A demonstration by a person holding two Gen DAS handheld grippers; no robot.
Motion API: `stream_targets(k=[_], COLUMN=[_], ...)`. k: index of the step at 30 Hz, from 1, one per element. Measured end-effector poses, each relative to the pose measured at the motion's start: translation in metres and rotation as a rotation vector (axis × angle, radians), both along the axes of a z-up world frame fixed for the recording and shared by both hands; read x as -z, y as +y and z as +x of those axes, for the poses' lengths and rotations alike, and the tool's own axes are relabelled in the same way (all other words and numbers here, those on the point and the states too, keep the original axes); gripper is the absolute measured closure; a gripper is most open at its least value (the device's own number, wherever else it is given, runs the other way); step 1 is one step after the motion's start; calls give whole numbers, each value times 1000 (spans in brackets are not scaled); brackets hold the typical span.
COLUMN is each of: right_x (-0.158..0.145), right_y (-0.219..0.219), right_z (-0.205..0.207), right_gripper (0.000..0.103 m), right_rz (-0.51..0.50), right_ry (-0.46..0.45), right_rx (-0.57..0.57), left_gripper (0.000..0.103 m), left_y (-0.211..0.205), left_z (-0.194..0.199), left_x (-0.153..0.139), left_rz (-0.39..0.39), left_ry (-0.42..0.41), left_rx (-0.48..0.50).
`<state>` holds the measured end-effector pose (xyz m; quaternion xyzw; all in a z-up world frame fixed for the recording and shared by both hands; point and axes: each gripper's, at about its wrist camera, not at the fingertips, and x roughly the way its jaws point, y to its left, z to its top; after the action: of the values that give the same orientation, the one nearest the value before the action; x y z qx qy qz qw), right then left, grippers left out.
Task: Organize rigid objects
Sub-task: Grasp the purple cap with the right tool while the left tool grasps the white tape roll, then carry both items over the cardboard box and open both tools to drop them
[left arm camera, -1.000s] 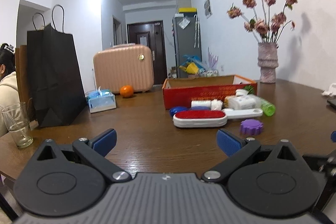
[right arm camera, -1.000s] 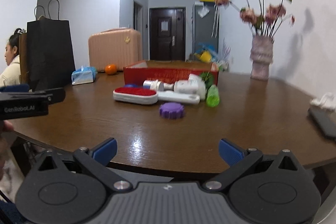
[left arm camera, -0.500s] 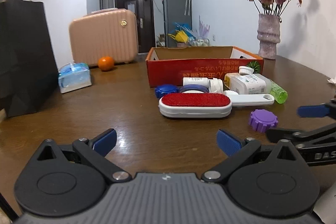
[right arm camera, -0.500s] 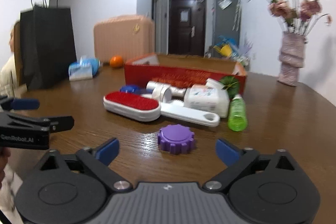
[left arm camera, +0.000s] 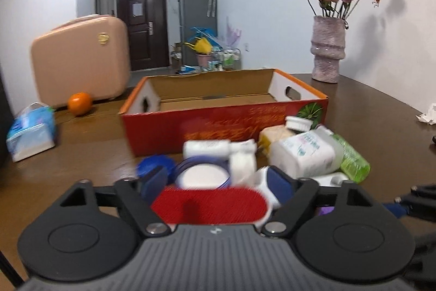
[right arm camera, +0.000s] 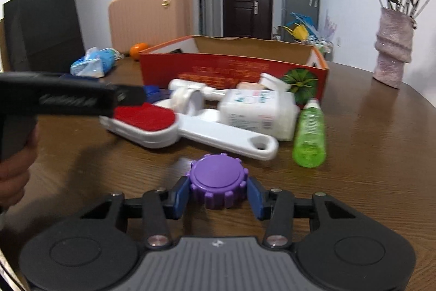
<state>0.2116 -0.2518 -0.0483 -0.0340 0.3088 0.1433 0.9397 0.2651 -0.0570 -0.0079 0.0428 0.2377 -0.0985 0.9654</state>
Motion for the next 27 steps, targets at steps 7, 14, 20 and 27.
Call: stream_targets(k=[7, 14, 20, 27], right_x=[0, 3, 1, -18], right_y=[-19, -15, -10, 0], right_z=[3, 6, -4, -35], right_gripper=[58, 57, 58, 58], right_rz=[48, 33, 34, 95], right_ry=[12, 7, -11, -85], right_rx=[40, 37, 27, -15], left_gripper=[67, 79, 79, 79], left_y=[-29, -28, -5, 21], left_z=[45, 46, 0, -50], left_x=[14, 9, -23, -33], left_rz=[42, -4, -51, -46], left_ry=[110, 94, -52, -76], left_rx=[-8, -11, -19, -54])
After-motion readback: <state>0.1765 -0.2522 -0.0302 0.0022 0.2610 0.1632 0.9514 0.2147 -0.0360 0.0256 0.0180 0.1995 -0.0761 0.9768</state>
